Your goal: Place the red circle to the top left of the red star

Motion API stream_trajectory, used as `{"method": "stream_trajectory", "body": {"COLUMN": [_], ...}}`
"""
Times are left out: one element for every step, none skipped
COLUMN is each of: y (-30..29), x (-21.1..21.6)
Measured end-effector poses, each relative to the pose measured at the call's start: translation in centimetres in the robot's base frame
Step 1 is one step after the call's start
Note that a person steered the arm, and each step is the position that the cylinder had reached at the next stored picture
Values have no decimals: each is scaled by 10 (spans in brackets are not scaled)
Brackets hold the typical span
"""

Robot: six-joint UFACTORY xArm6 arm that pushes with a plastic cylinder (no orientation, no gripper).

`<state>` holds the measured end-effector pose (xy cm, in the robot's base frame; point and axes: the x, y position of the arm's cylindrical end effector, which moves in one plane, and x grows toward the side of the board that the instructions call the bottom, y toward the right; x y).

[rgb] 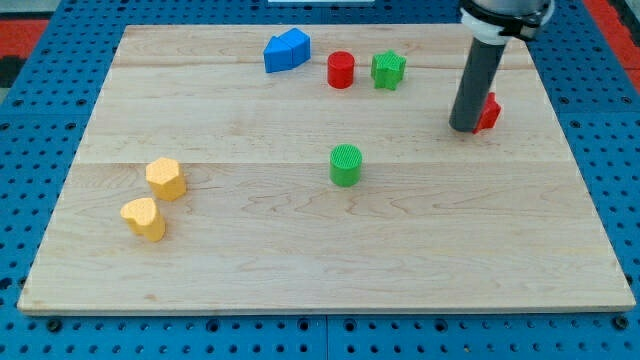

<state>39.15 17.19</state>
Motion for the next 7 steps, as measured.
{"method": "stream_trajectory", "body": {"y": [-67,-162,-202,-225,-179,-172,-122], "x": [27,8,-52,-94,-116,-130,-100]}}
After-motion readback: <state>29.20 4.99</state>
